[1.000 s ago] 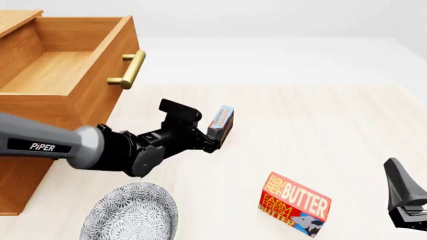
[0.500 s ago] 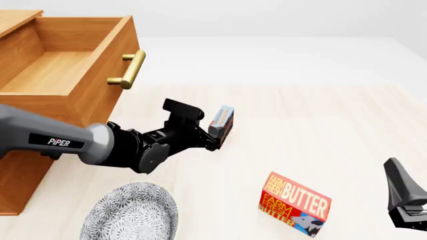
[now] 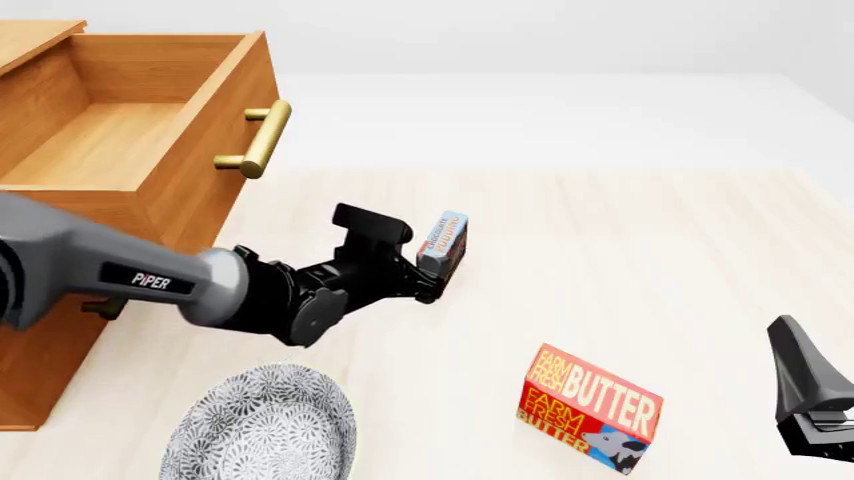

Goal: Put the chocolate pudding in the top drawer of the cabinet and close it.

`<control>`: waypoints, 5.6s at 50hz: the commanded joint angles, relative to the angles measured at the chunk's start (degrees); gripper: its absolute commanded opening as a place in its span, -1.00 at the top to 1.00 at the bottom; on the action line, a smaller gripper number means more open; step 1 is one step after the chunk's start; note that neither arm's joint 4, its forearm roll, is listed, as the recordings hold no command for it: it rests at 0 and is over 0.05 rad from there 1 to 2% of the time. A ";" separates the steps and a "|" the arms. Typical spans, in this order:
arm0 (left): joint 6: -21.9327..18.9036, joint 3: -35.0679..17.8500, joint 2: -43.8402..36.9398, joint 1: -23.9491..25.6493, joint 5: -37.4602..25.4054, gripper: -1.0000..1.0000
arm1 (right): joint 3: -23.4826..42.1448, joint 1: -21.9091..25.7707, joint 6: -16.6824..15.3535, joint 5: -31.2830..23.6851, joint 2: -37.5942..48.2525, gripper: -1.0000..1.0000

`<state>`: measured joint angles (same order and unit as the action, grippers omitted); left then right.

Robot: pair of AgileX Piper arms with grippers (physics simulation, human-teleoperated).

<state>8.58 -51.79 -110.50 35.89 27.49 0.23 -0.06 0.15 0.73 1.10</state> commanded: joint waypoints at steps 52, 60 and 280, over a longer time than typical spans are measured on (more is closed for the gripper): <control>3.11 -4.19 -7.68 0.77 1.78 -1.00 | 0.00 0.00 0.00 0.00 -0.01 -1.00; 3.31 -4.38 -8.14 0.66 2.01 -1.00 | 0.00 0.01 -0.02 0.00 0.00 -1.00; -9.21 7.30 51.59 4.97 -22.46 1.00 | 0.00 0.01 0.01 0.00 0.01 -1.00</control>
<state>0.93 -43.73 -60.86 41.50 6.72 0.23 -0.06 0.17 0.73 1.10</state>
